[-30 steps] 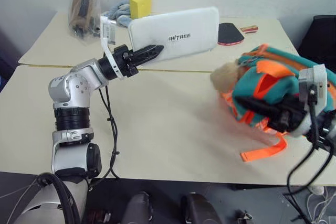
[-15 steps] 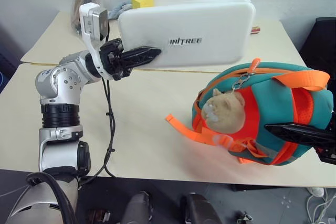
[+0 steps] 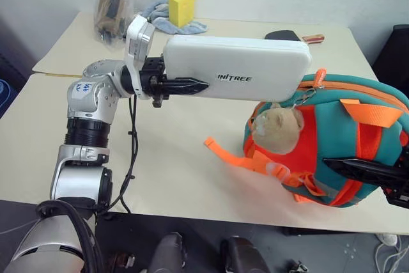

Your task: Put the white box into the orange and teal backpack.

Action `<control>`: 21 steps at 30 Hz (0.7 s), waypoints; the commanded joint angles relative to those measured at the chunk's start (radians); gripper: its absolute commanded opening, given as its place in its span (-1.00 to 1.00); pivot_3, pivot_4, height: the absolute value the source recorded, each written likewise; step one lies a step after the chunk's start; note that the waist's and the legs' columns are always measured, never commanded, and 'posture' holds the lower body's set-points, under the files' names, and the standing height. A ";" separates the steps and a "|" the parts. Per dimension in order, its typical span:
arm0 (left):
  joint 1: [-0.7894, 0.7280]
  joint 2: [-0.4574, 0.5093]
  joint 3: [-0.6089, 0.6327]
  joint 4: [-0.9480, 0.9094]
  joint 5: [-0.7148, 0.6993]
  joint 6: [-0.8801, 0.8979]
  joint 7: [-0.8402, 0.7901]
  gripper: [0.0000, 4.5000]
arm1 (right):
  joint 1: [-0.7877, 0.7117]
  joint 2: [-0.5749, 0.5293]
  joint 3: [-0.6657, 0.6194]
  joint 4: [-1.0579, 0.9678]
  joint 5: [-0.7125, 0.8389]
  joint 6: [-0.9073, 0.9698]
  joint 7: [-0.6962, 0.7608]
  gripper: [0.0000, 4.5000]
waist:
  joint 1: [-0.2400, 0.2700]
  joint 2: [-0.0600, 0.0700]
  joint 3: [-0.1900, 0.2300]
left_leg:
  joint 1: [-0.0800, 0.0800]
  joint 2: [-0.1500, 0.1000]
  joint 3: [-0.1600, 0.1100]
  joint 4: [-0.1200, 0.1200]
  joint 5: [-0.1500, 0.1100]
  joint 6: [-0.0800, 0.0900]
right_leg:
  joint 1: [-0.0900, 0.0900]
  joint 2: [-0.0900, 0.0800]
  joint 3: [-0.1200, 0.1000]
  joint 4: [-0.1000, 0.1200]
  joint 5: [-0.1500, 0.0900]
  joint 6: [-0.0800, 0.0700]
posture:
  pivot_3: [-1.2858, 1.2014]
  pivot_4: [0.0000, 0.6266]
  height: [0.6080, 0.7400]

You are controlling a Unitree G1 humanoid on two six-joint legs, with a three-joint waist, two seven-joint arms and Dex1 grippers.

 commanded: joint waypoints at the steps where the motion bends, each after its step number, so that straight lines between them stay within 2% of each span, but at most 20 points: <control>1: -0.023 0.016 0.009 0.002 0.008 -0.025 -0.021 -0.40 | 0.019 0.009 -0.065 -0.024 0.044 -0.015 0.027 -0.99 | 0.000 0.000 0.000 | -0.001 0.000 0.000 0.000 0.000 0.000 | 0.000 0.000 0.000 0.000 0.000 0.000 | 0.03 -0.52 1.00; 5: -0.043 0.020 0.013 0.030 0.013 -0.024 -0.035 -0.40 | 0.044 0.012 -0.074 -0.036 0.036 -0.021 0.042 -0.99 | 0.000 0.000 0.000 | -0.001 0.000 0.000 0.001 0.000 0.000 | -0.001 0.000 -0.001 0.000 0.000 0.000 | 0.03 -0.52 1.00; 8: -0.041 0.019 -0.013 0.041 0.056 -0.086 -0.049 -0.40 | 0.050 0.003 -0.076 -0.039 0.022 -0.022 0.051 -0.99 | 0.000 0.000 0.000 | -0.002 0.000 -0.001 0.002 0.000 0.000 | -0.001 0.000 -0.001 0.001 0.000 0.001 | 0.03 -0.52 1.00; 13: -0.021 0.002 -0.042 0.022 0.077 -0.113 -0.084 -0.40 | 0.007 -0.030 -0.047 -0.010 0.066 -0.058 0.002 -0.99 | 0.000 0.000 0.000 | -0.002 0.000 -0.001 0.002 0.000 0.000 | -0.001 0.000 -0.001 0.000 0.001 0.001 | 0.03 -0.52 1.00; 21: -0.048 -0.051 -0.121 0.089 0.203 -0.332 -0.078 -0.40 | -0.040 -0.028 0.036 -0.033 0.035 -0.095 -0.035 -0.99 | 0.002 0.000 0.000 | -0.004 0.000 -0.002 0.004 0.000 0.001 | -0.001 0.000 -0.002 0.000 0.001 0.001 | 0.03 -0.52 1.00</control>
